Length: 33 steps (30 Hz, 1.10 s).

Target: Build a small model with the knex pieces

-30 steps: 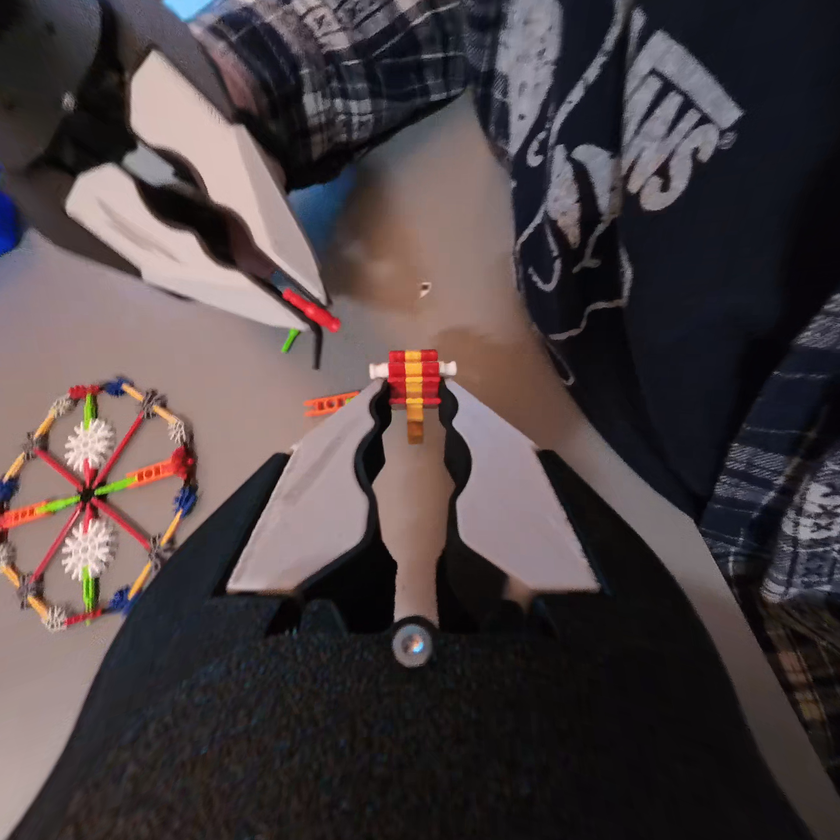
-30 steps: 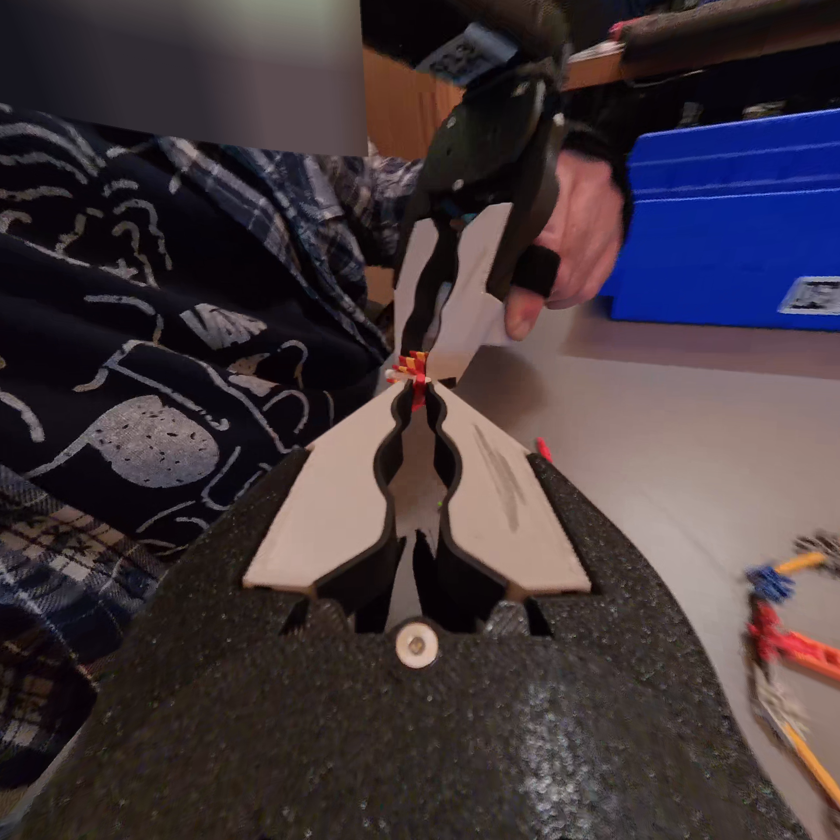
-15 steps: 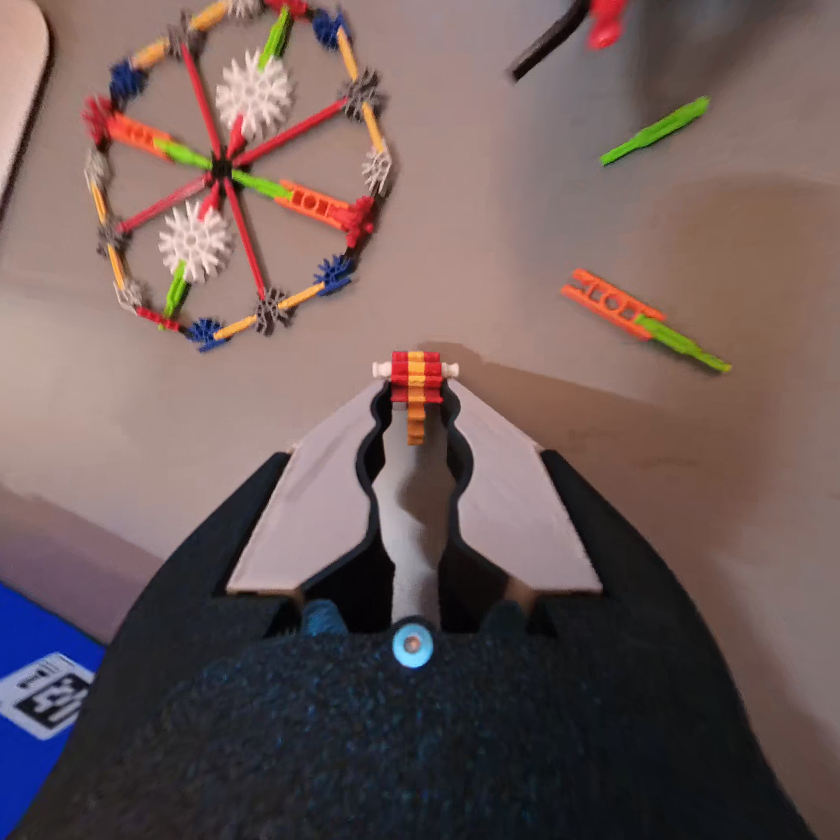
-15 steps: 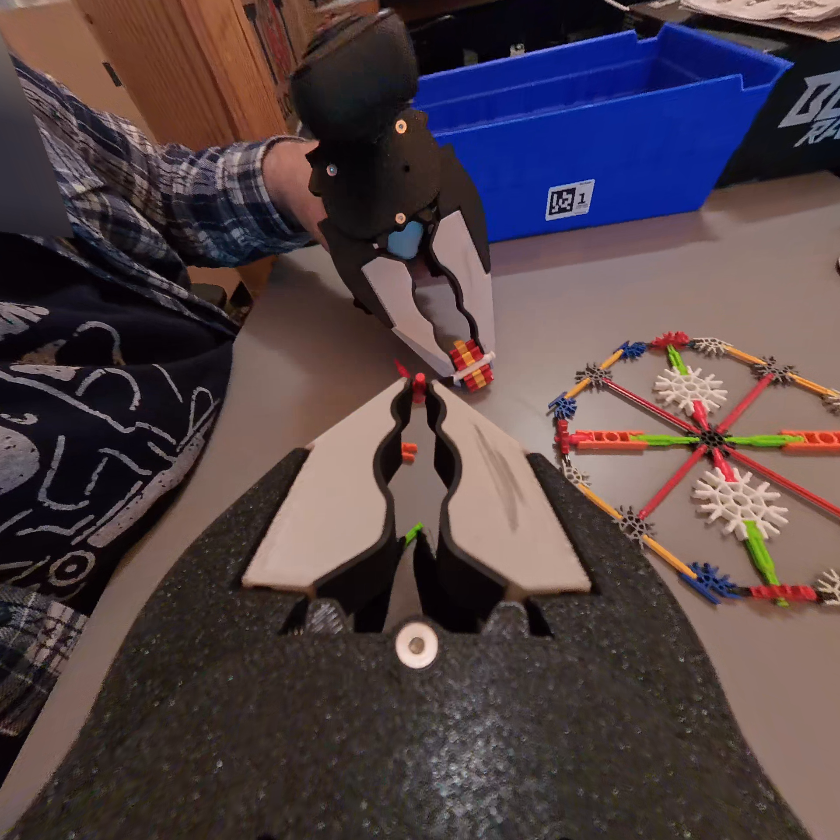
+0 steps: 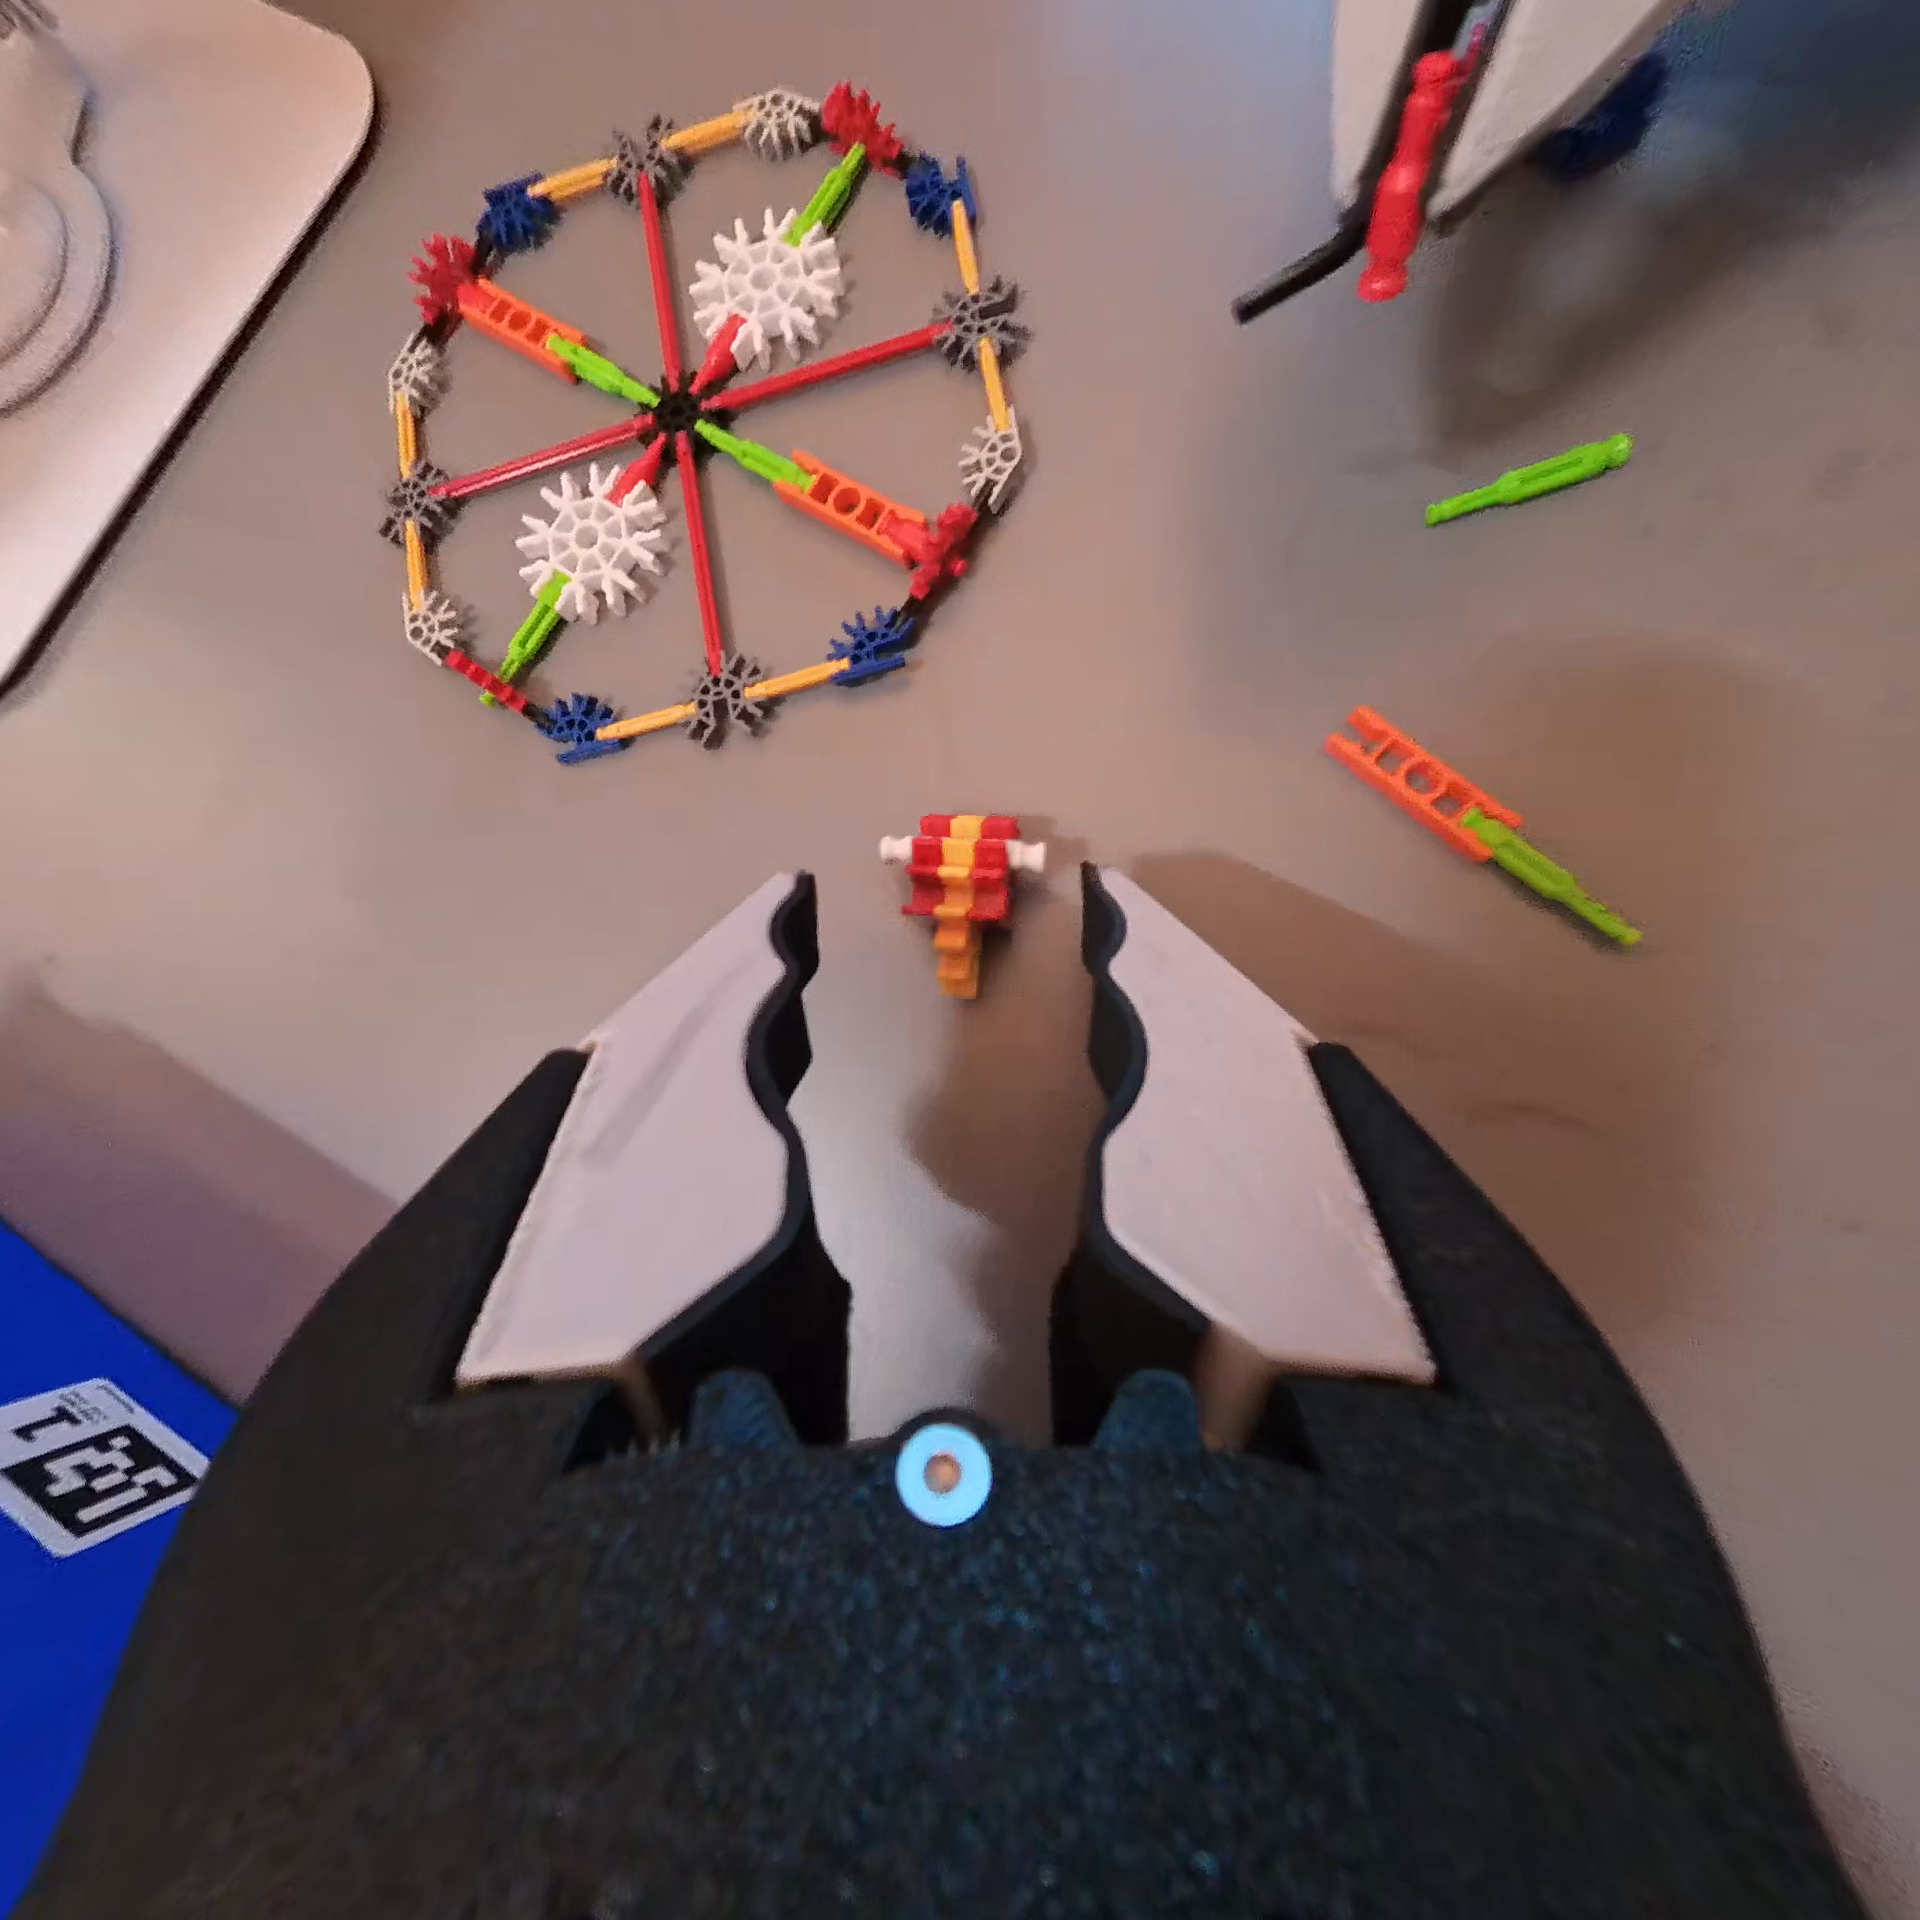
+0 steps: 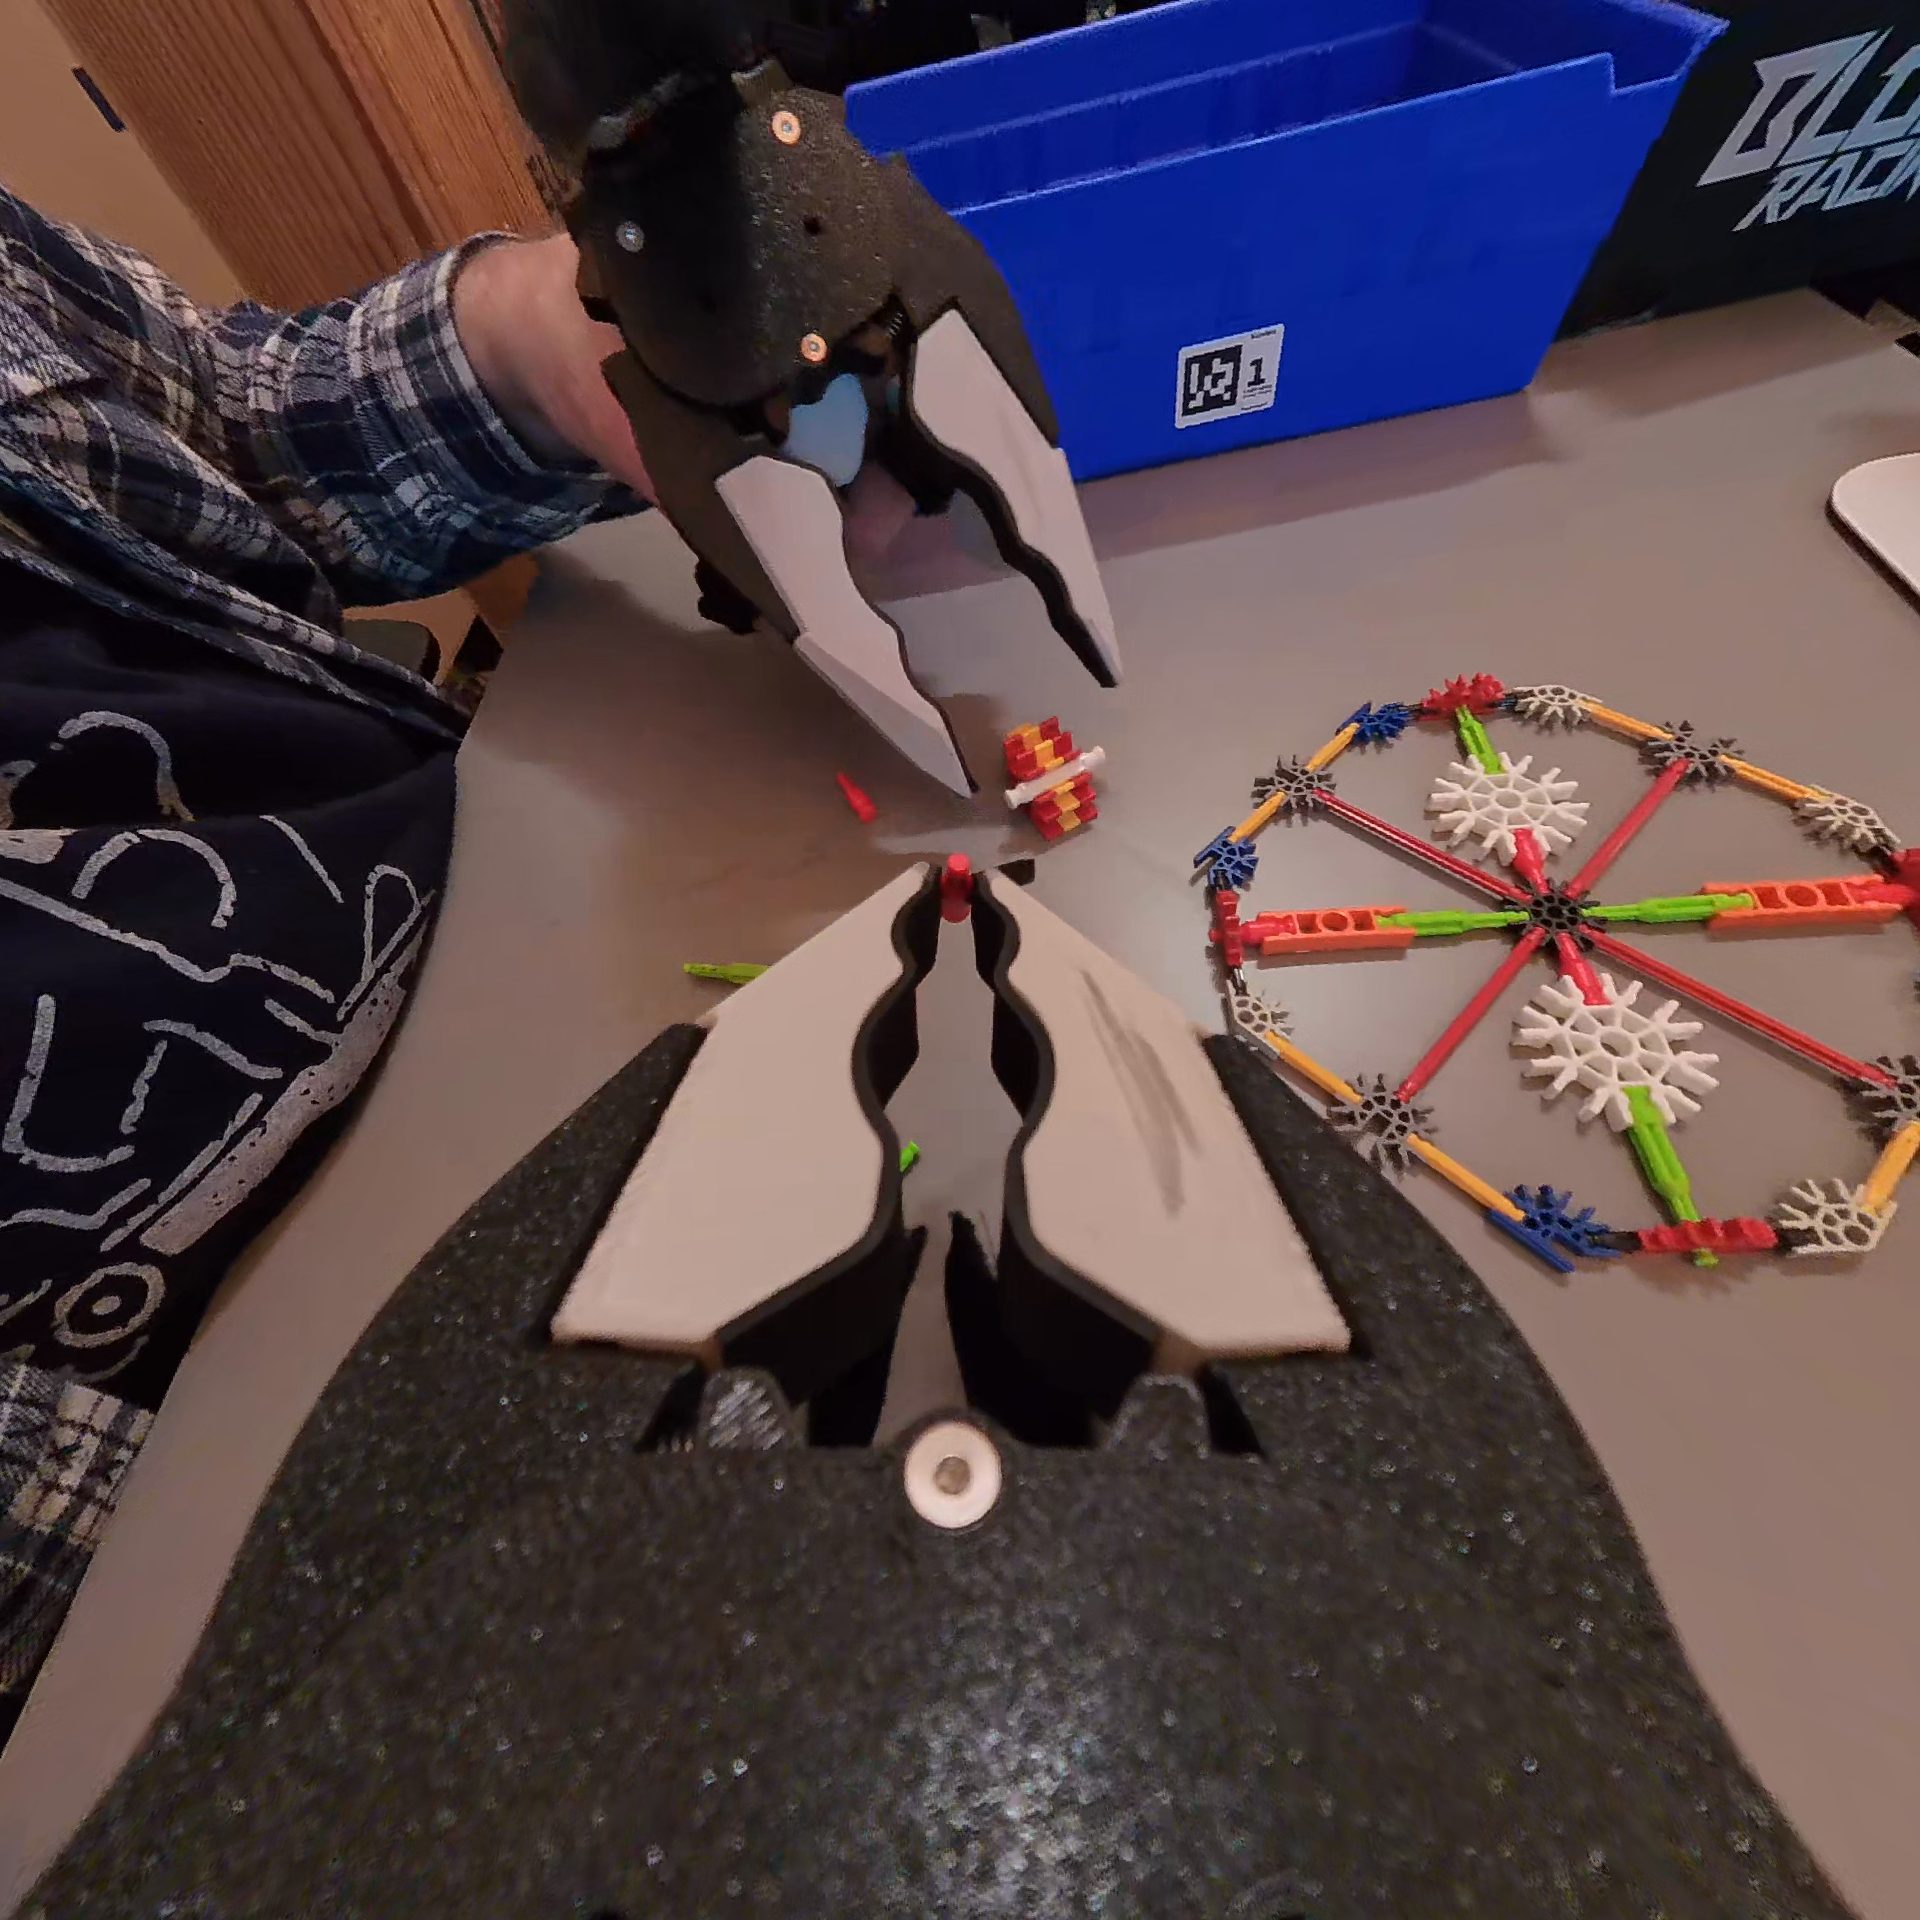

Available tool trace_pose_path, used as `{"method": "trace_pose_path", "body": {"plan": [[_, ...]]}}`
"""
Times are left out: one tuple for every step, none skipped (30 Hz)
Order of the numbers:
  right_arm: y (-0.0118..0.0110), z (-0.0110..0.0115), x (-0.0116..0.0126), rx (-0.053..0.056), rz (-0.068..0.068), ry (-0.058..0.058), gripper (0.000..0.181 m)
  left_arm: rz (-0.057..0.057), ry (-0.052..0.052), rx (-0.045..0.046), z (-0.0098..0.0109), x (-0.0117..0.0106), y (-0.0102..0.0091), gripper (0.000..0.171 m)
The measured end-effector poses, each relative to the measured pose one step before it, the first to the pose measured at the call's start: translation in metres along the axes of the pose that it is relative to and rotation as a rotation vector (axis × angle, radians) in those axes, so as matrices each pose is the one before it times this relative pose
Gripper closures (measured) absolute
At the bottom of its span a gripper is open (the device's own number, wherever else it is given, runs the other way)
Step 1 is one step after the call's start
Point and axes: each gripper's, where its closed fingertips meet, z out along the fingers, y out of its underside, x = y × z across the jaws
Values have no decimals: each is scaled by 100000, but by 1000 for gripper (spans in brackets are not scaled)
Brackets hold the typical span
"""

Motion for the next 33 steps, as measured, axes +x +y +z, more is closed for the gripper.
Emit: {"method": "trace_pose_path", "body": {"plan": [[-7,-49,61,118,19,255,178,812,165,-201,-7,144,-60,130],[-14,-39,48,137,106,218,178,569,237,-725,171,71,114,137],[-12,-17,10,59,48,14,178,431,-281,-1532,280,-73,299,140],[7,12,-18,-70,-125,-30,178,339,-404,-1907,312,-121,431,143],[27,17,8,-208,-58,51,177,271,210,-1593,262,-15,375,148],[51,6,17,-286,19,131,177,9,53,-62,101,-12,129,150],[37,-3,40,-238,-30,200,177,-484,-191,231,-42,-45,-5,151],[23,-34,58,-116,73,280,177,-122,-905,-735,-63,-193,123,151],[-3,-52,90,32,295,317,177,20,-1838,-750,-54,-353,134,151],[-1,-37,49,81,224,127,177,-450,-1953,-695,-33,-419,171,151],[25,-27,54,-81,78,173,177,-864,-1636,-1530,23,-393,325,148],[58,-4,70,-283,195,288,177,-959,-1473,-1458,18,-367,300,142],[84,7,71,-366,121,248,177,-1154,-1506,406,-60,-332,-25,132],[63,8,41,-330,-36,196,177,-1253,-331,1205,-154,-99,-146,123],[54,-2,69,-254,177,268,177,-759,198,531,-211,36,-81,117],[49,0,79,-255,320,272,177,414,-1241,1488,-341,-103,-251,113],[71,-26,70,-366,-22,388,177,1083,-1456,2422,-435,-65,-405,109],[24,-65,78,-142,-177,499,177,1947,356,2260,-454,238,-370,107],[-14,-65,56,239,278,224,177,2593,1154,2731,-446,397,-446,107],[-30,-35,38,329,387,23,177,2852,1928,2624,-394,512,-465,107],[-30,-17,30,141,-11,206,177,2007,1959,1904,-298,482,-404,107],[-54,30,-46,135,-145,-102,177,2141,3162,1685,-199,636,-407,107],[-39,55,-65,157,60,-294,177,3779,4290,2381,-122,885,-493,108],[8,80,-31,6,89,-130,177,4579,3109,2621,-42,767,-522,108],[15,52,-17,-115,9,77,177,3755,2228,1375,86,604,-377,108],[15,22,-18,-95,97,86,177,3784,3609,794,190,812,-326,108],[-28,-17,-15,128,368,77,177,4640,4371,1536,230,977,-425,109],[-82,-68,-33,434,492,43,177,3913,3695,1839,298,824,-442,110],[-78,-94,-12,335,510,352,177,2458,3735,1098,343,685,-323,109],[-28,-95,8,132,493,675,177,2347,5537,1961,292,907,-375,109],[-39,-96,-46,308,480,541,177,2331,4581,3016,236,717,-473,110],[-41,-56,-106,496,517,255,177,1379,2650,1465,269,354,-272,113],[26,-17,-100,327,519,270,177,1528,2305,-156,308,309,-24,113]]}}
